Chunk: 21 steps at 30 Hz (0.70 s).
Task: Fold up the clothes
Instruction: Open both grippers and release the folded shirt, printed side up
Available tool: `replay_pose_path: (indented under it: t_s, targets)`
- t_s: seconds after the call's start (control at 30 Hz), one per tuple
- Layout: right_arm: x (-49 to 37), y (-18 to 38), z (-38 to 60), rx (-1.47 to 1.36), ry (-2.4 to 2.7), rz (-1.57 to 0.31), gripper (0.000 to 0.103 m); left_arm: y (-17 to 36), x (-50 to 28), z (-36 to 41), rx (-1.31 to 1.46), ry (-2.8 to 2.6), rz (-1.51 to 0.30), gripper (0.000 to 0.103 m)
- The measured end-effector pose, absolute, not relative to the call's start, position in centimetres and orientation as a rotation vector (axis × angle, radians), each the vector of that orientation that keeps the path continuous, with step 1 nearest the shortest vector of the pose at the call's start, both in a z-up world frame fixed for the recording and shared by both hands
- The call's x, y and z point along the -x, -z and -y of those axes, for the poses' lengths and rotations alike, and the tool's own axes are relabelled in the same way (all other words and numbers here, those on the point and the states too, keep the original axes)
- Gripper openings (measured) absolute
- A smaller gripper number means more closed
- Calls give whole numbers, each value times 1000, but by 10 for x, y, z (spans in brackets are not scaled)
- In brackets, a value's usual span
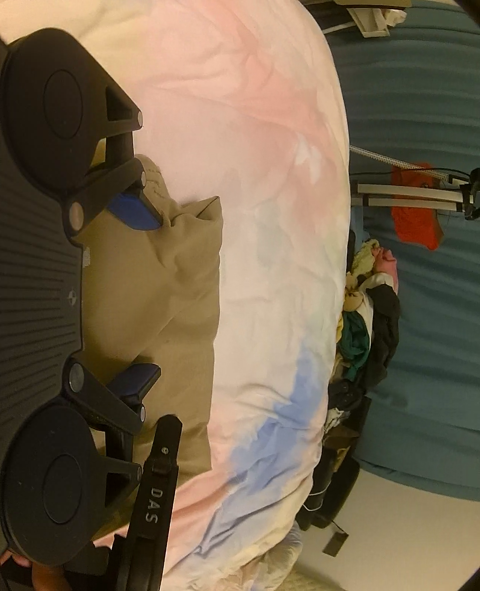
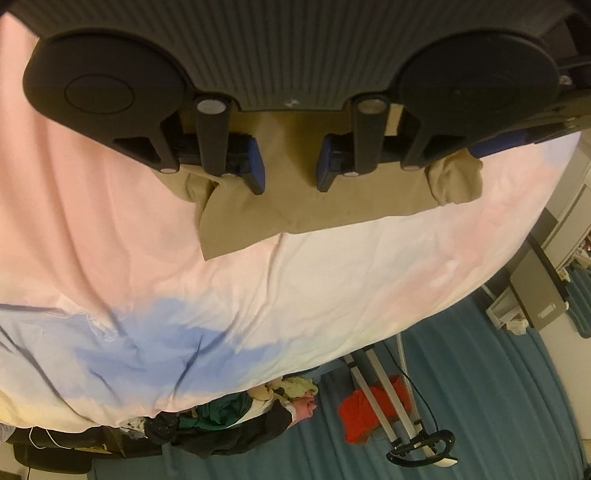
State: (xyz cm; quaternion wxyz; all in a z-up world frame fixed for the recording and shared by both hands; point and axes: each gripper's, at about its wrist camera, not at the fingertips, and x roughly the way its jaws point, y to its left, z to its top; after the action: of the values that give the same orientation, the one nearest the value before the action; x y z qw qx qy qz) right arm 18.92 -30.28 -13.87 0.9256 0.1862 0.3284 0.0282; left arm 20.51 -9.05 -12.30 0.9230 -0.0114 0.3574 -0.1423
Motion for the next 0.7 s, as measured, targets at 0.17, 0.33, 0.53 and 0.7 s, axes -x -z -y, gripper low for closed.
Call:
replay_pose_path:
  t_s: [0.17,0.33,0.53,0.7]
  targets:
    - [-156,120,295,-356,-69,-641,35,113,-190,85,34,300,-723,79]
    - [-123,102,287,-330,-79,-609,35,97,-155,75,46,330,-711,79]
    - [-85,90,281,-328,-77,-593,35,91,-119,71,41,342,-725,79]
    - [-81,118,279,-337,-26,-697,32,106,-107,73,-2,321,-767,79]
